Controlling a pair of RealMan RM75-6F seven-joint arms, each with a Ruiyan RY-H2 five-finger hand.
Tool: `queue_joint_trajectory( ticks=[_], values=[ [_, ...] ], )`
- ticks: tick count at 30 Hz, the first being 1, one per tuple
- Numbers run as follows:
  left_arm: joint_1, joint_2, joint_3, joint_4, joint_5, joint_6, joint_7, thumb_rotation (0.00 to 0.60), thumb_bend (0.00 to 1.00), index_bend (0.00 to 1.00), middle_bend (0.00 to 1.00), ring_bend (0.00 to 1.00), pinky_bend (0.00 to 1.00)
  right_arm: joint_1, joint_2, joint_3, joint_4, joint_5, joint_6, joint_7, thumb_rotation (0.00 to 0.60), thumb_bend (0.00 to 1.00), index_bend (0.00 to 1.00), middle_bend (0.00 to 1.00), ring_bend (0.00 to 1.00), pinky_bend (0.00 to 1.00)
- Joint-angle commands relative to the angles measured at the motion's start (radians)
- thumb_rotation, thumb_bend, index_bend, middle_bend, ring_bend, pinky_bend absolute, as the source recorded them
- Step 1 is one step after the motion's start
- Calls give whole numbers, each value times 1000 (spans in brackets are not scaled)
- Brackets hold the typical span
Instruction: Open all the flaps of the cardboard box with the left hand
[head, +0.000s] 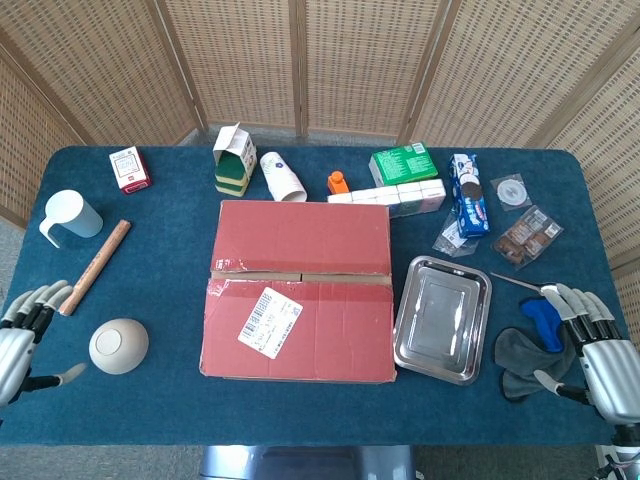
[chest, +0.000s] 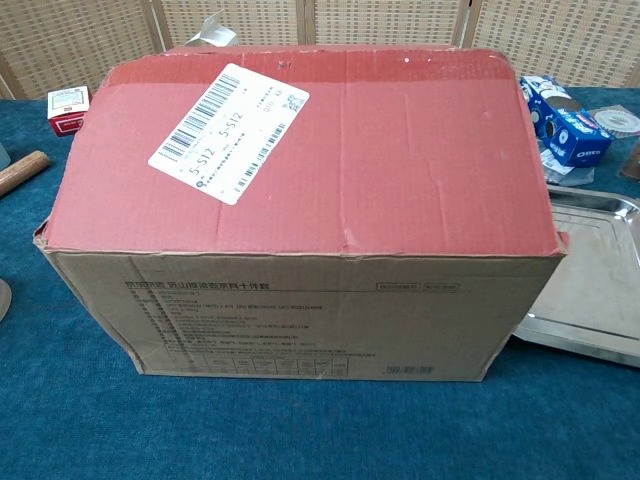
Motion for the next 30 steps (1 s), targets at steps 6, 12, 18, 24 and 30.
queue_joint_trajectory(
  ticks=[6,12,18,24,30],
  values=[
    [-246,193,-38,-94,36,-297,-628,600,288,16,0,0,86,0,0,-1,-6,-1,-4,-14,600,33,0,0,0,0],
    [-372,240,-26,-39,168,-366,-1057,600,288,12,0,0,190,-2,2,-2,-11,-7,3,-16,600,34,0,0,0,0],
    [-479,267,-17,-1,242,-400,-1283,600,288,13,0,0,237,-5,4,-2,-12,-10,11,-13,600,33,0,0,0,0],
    [-590,283,-6,39,278,-465,-1442,600,289,27,0,28,229,-5,7,-2,-14,-9,10,-11,600,33,0,0,0,0],
    [-679,272,0,54,264,-572,-1456,600,288,30,0,28,221,-5,5,-2,-15,-10,10,-16,600,35,0,0,0,0]
  ],
)
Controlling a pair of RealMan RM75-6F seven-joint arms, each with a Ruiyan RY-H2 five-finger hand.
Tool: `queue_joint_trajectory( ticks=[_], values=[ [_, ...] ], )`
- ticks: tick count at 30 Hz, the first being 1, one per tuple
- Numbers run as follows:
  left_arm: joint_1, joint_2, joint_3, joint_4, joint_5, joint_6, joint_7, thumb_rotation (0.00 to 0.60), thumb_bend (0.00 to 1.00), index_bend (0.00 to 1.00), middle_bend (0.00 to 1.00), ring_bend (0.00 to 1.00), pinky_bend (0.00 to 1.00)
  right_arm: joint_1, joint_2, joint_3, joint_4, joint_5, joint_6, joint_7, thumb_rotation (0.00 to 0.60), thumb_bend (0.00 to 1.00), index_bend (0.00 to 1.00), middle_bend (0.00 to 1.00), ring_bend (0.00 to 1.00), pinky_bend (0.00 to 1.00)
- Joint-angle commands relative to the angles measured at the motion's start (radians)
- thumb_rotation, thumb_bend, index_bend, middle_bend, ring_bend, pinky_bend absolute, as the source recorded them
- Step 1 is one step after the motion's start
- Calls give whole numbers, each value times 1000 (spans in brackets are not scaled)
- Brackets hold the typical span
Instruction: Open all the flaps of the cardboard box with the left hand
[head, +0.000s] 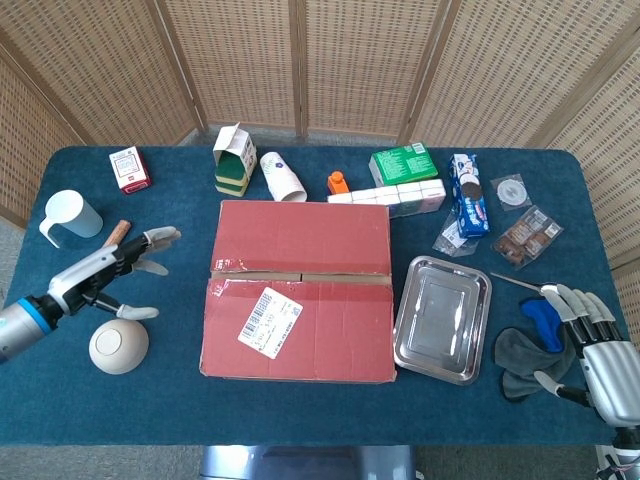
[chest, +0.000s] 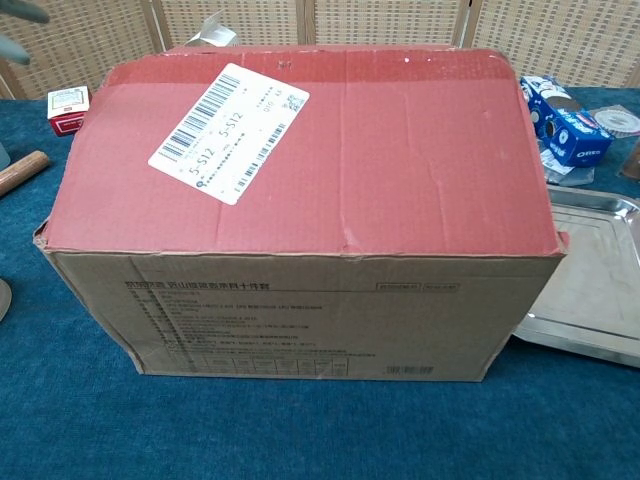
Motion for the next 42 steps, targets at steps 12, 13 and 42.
queue_joint_trajectory(
  ticks=[12,13,42],
  values=[
    [-123,-67,-21,-48,-115,-135,77,600,288,31,0,24,233,1,2,1,0,5,-5,1,600,33,0,0,0,0],
    [-129,-69,-22,-54,-119,-139,82,600,288,31,0,24,235,1,3,1,0,4,-5,2,600,33,0,0,0,0],
    [-180,-101,11,-141,-103,-58,51,600,288,30,0,24,263,-4,11,0,-3,-5,11,21,600,34,0,0,0,0]
  ],
)
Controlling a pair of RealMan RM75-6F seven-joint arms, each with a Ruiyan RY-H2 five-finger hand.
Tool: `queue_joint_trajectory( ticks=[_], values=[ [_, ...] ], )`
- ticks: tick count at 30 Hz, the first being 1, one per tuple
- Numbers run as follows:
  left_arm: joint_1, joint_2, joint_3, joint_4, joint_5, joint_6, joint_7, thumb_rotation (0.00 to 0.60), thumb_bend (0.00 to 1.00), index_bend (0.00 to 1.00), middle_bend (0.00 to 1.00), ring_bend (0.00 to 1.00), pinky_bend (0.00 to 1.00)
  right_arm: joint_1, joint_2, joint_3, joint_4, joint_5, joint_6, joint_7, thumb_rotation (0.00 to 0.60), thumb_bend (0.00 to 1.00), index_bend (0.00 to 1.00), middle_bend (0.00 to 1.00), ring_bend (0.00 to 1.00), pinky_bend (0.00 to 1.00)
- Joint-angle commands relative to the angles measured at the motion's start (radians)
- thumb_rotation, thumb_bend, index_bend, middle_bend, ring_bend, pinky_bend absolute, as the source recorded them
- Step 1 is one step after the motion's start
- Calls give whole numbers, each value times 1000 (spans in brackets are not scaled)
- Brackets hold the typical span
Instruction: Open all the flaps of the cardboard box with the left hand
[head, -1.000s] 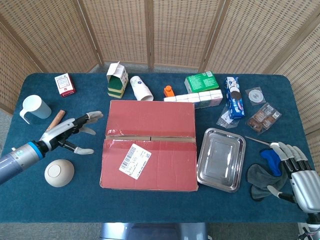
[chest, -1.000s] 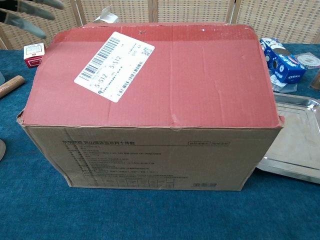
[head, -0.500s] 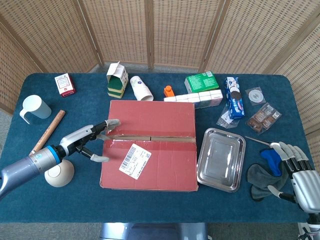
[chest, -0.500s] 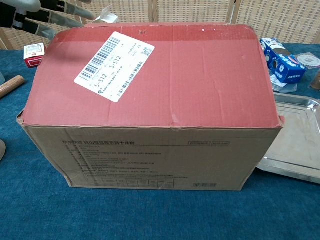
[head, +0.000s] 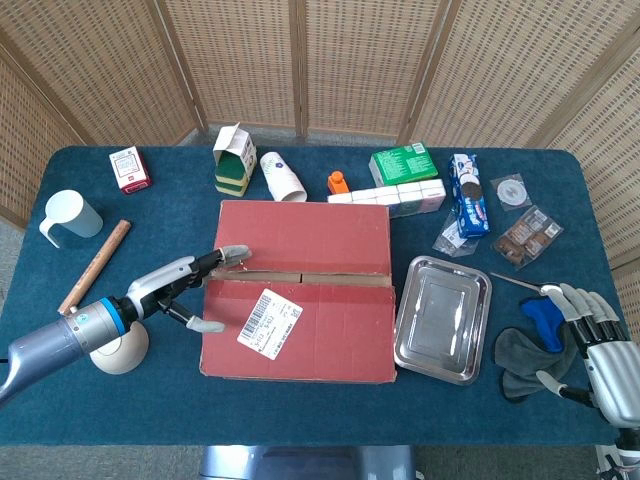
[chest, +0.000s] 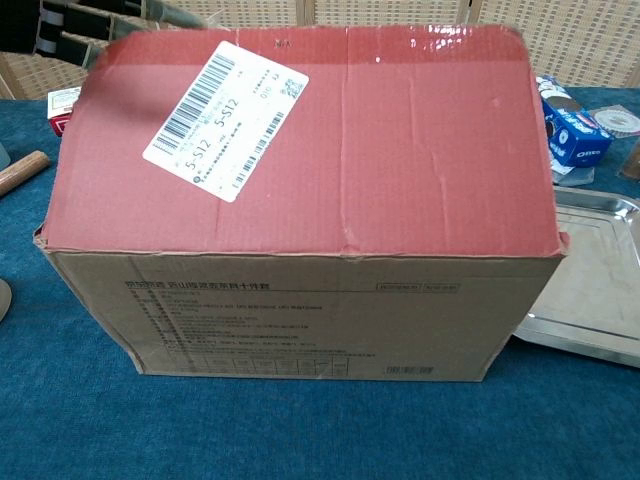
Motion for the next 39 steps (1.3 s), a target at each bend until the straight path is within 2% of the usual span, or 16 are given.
queue_joint_trajectory(
  ticks=[1,10,24,27,30,39],
  values=[
    [5,11,5,-4,24,47,-34,600,288,30,0,25,265,0,0,-1,0,-1,0,0,600,33,0,0,0,0],
    [11,54,19,-53,136,207,-114,600,288,30,0,25,303,-2,2,-3,-3,-5,1,0,600,33,0,0,0,0],
    [-4,39,60,-90,242,336,-164,600,288,30,0,44,348,1,8,-5,-4,1,-12,2,600,34,0,0,0,0],
    [-7,42,75,-81,266,367,-193,600,289,28,0,61,441,3,8,-5,-5,4,-17,1,600,34,0,0,0,0],
    [-8,37,90,-79,284,385,-206,600,288,24,0,76,494,4,6,-5,-5,4,-20,-5,600,34,0,0,0,0],
    [0,-30,134,-56,303,418,-213,600,329,35,0,106,536,5,4,-7,-9,4,-27,-22,600,34,0,0,0,0]
  ],
)
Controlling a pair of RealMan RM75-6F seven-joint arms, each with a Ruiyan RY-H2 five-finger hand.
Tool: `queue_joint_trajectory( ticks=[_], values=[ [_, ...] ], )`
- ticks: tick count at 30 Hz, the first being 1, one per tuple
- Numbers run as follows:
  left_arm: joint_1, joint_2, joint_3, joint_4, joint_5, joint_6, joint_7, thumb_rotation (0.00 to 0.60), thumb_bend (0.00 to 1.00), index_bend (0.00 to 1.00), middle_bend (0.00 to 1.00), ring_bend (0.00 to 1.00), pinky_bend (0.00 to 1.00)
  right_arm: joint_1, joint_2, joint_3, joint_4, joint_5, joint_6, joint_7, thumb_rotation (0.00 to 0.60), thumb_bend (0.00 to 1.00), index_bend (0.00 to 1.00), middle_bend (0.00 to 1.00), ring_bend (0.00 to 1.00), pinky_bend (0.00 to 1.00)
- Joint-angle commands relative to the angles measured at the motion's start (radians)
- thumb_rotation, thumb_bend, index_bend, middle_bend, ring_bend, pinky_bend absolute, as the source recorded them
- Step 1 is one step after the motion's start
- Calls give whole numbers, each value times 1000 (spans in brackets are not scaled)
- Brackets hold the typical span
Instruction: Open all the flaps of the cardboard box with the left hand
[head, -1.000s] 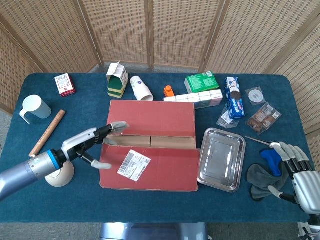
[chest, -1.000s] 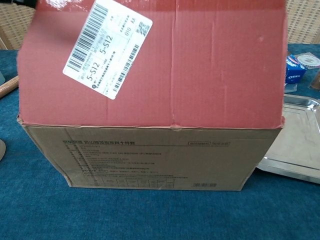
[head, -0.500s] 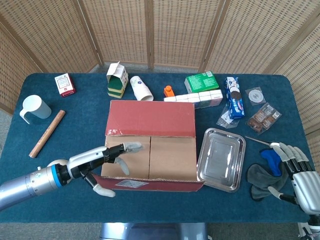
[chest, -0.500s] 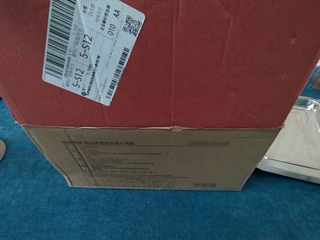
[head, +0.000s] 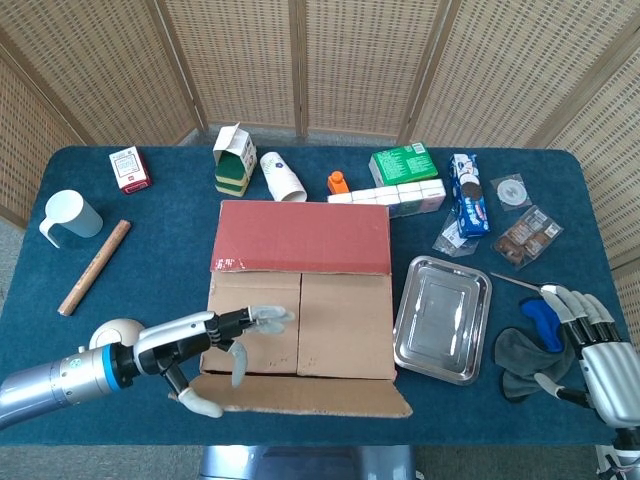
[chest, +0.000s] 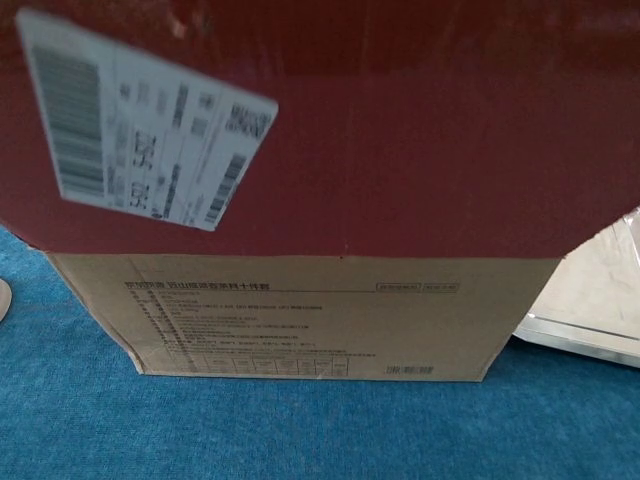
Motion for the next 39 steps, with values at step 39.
queue_joint_trajectory(
  ticks=[39],
  values=[
    [116,-144,-145,-117,-587,-298,1278,600,335,55,0,3,297,4,0,0,-5,11,-15,-12,600,33,0,0,0,0]
  ],
)
